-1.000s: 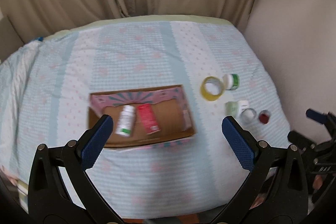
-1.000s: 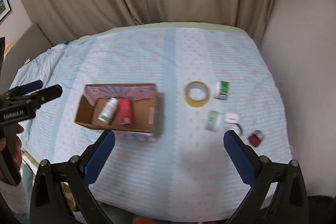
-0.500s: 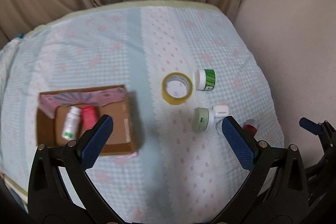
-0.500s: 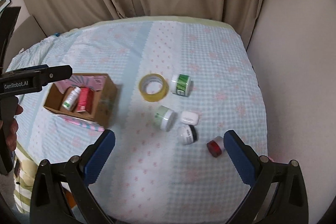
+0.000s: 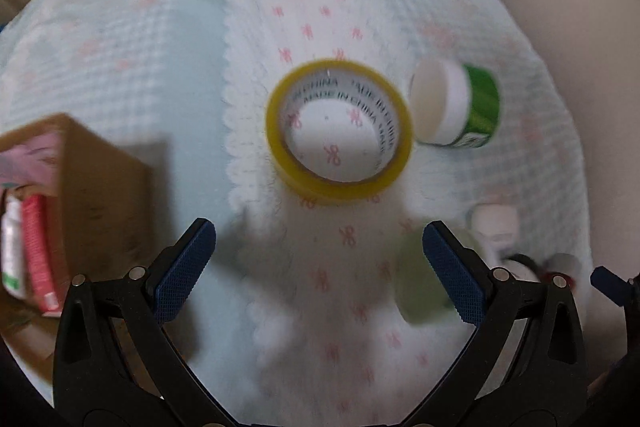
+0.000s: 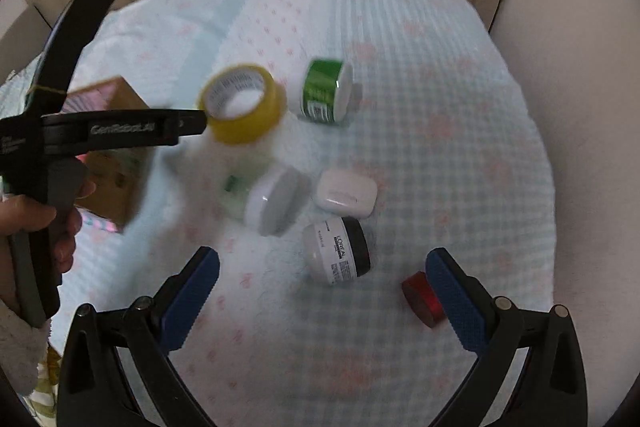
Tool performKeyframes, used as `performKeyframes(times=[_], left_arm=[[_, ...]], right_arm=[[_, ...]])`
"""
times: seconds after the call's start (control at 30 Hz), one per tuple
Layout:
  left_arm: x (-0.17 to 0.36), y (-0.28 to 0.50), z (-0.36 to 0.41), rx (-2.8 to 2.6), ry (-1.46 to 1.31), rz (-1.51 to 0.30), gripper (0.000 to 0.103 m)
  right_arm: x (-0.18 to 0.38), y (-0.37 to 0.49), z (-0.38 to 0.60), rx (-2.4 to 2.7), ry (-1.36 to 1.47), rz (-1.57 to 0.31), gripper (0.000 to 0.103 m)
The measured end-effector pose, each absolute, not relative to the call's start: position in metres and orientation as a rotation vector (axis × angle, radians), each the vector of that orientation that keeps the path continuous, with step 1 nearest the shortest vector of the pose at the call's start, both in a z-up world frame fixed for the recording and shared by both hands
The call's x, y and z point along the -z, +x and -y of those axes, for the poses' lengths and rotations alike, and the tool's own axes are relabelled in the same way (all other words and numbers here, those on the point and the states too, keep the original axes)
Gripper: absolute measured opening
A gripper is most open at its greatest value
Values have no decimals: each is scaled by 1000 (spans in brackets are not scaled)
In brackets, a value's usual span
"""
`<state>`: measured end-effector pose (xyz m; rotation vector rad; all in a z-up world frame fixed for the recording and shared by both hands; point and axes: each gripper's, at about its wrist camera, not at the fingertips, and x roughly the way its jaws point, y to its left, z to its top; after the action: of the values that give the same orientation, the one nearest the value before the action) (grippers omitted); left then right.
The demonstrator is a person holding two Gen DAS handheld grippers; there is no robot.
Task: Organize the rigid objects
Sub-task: 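Grasp the yellow tape roll with the left tool while the right tool grasps the L'Oreal jar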
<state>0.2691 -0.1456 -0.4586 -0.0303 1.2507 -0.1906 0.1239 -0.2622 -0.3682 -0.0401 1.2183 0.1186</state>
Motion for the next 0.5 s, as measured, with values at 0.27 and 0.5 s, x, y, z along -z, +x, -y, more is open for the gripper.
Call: performKeyframes(times=[0.27, 0.5], left_arm=[[500, 293, 159, 194, -10, -1189, 103], [504, 314, 172, 215, 80, -1119, 103]], right_arm=[[427, 129, 262, -144, -129, -1234, 101], [441, 139, 266, -142, -124, -1209, 80]])
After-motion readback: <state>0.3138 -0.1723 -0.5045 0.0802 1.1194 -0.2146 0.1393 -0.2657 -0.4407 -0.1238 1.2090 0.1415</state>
